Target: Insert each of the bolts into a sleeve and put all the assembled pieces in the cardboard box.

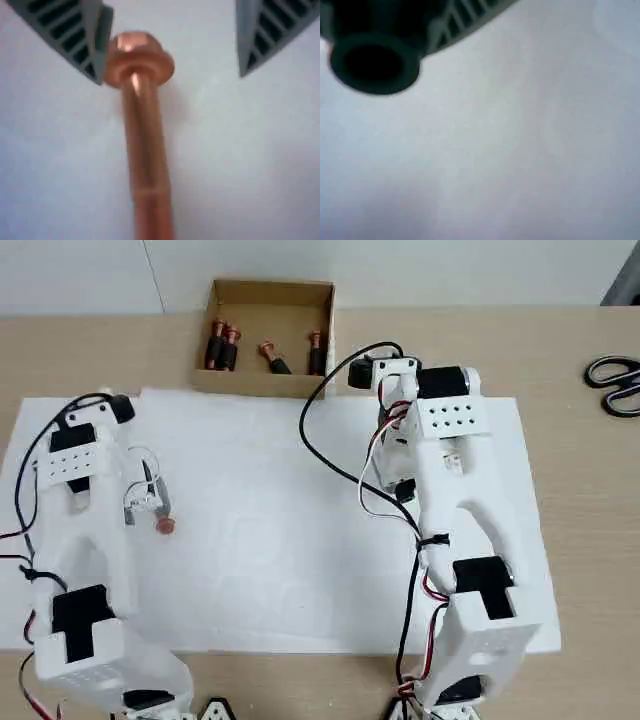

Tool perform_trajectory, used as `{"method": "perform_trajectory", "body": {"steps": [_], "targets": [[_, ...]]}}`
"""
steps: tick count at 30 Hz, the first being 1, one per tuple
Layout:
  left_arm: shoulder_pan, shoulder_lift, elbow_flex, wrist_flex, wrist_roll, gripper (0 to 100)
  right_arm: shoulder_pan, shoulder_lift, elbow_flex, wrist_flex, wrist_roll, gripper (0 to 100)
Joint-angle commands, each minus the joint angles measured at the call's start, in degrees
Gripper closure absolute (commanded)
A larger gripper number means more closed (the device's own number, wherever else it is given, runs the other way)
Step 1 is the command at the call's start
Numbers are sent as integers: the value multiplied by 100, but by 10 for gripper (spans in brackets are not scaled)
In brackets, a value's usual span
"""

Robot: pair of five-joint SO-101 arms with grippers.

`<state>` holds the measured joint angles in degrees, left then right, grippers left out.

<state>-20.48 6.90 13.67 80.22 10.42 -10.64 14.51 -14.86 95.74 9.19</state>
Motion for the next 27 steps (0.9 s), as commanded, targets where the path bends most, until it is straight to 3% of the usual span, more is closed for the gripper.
{"method": "perform_trajectory", "body": {"steps": [1, 6, 22, 27], "targets": [[-9, -18, -233, -220, 422, 836, 22, -391, -26, 13, 35, 994], [-9, -18, -224, -229, 835, 836, 22, -382, -26, 13, 26, 994], [404, 738, -268, -387, 862, 838, 40, -382, -26, 31, 26, 995], [404, 905, -418, -378, 862, 904, 48, -382, -18, 31, 26, 995]]}}
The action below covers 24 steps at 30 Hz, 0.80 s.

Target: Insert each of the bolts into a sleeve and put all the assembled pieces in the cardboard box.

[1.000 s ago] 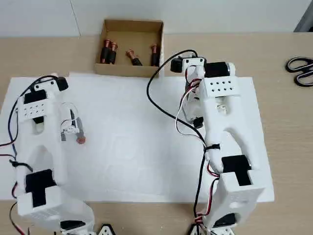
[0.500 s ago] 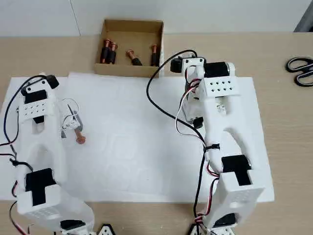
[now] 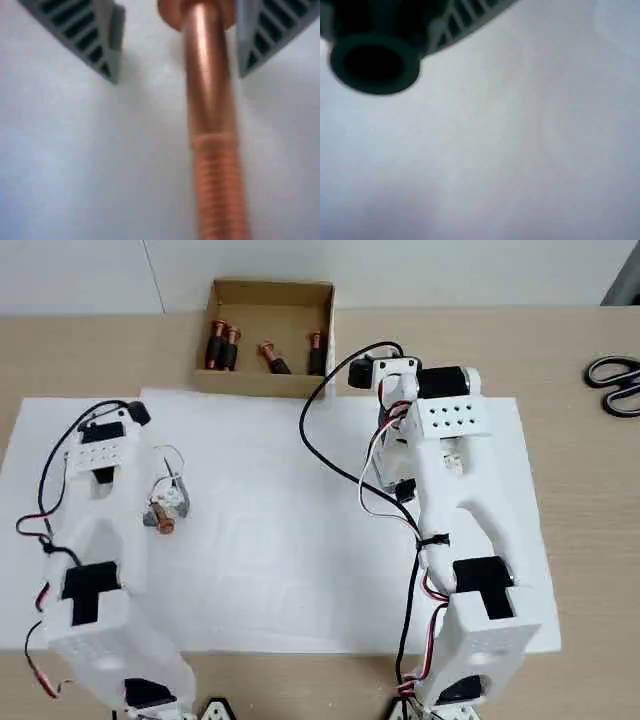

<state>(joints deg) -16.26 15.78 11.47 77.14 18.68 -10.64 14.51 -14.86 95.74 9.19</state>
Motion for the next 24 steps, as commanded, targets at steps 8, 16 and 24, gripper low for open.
{"method": "perform_trajectory", "body": {"steps": [8, 16, 24], "targets": [[9, 62, -189, -167, 0, 994, 48, -382, -18, 31, 26, 995], [431, -396, -277, 193, -668, 994, 48, -382, -18, 31, 53, 995], [554, -1916, -470, 501, -2523, 994, 48, -382, -18, 31, 53, 995]]}}
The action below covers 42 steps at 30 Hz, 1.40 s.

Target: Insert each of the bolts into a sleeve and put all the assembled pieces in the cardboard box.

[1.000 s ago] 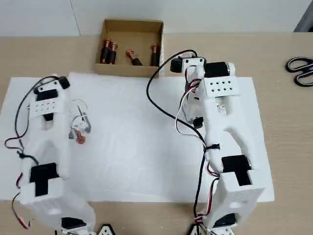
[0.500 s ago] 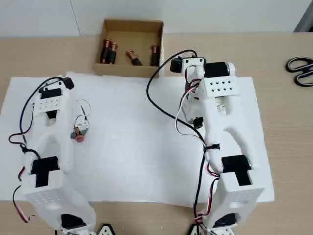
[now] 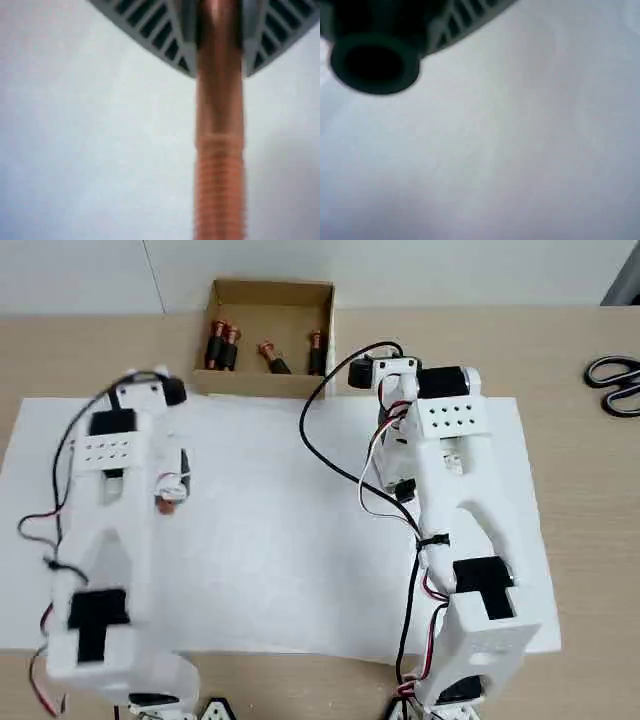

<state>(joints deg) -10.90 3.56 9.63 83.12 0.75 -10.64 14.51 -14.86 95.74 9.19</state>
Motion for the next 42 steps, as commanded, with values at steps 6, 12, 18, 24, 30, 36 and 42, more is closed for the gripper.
{"method": "perform_trajectory", "body": {"steps": [6, 12, 18, 24, 30, 36, 42], "targets": [[35, -1090, -259, -176, -1231, 994, 48, -382, -18, 22, 53, 995], [44, -1081, -154, -246, -1996, 994, 48, -382, -18, 22, 53, 995], [211, -1081, 4, -703, -4985, 994, 48, -382, -18, 22, 62, 995], [475, -1073, 716, -1020, -6699, 994, 48, -382, -18, 22, 62, 995], [563, -1073, 1613, -1776, -7437, 994, 31, -382, -18, 22, 62, 995], [615, -1073, 1930, -1846, -7965, 981, 22, -382, -18, 22, 62, 995], [589, -1081, 1930, -1846, -7771, 884, 22, -382, -18, 22, 62, 995]]}}
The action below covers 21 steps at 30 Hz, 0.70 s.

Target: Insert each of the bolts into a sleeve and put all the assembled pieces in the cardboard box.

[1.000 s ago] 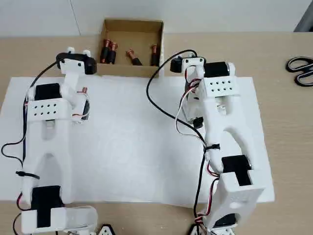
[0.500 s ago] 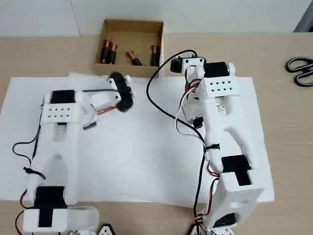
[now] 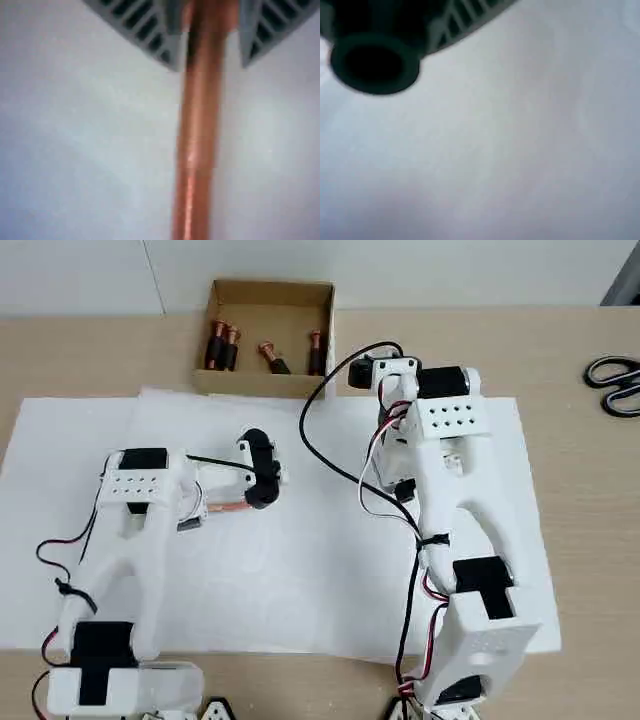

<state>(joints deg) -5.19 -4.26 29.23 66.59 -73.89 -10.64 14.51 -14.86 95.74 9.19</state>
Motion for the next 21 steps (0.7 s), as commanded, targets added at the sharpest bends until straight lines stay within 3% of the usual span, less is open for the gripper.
{"method": "perform_trajectory", "body": {"steps": [1, 8, 14, 18, 21], "targets": [[18, -308, -31, -193, -308, 884, 22, -382, -18, 22, 62, 995], [18, -316, -31, -158, -105, 884, 22, -400, -18, 22, 62, 995], [-176, -352, -760, 88, 3024, 884, 40, -418, -18, 22, 62, 995], [-273, -352, -2035, 1495, 4888, 884, 22, -418, -26, 22, 62, 995], [-237, -308, -2791, 2875, 5538, 885, 22, -418, -26, 13, 62, 995]]}}
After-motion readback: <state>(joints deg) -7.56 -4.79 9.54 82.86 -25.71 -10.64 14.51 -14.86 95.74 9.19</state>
